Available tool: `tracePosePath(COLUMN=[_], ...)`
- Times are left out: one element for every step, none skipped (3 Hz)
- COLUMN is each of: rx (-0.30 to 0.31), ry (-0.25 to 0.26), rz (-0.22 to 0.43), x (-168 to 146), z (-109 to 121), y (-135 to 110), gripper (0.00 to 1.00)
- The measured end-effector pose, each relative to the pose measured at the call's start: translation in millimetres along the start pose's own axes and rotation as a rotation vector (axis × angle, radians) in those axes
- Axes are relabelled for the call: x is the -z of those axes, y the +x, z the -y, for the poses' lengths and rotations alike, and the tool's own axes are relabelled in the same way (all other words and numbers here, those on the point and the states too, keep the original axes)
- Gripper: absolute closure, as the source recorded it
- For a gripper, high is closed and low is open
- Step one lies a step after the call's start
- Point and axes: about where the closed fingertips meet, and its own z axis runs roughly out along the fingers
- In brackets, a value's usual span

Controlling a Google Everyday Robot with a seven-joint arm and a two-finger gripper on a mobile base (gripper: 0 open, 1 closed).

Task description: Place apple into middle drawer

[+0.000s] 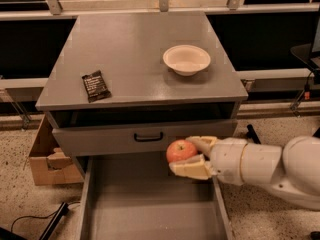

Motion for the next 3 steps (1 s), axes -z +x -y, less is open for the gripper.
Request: tracePosePath(rx=[0.041,0.052,0.044], ry=[-0.054,-0.102,-0.149], rz=[0.035,0.042,0.028], x=[-44,-80,-115], z=[-22,-30,-39], y=[51,84,111], gripper=[1.00,1.00,1.00])
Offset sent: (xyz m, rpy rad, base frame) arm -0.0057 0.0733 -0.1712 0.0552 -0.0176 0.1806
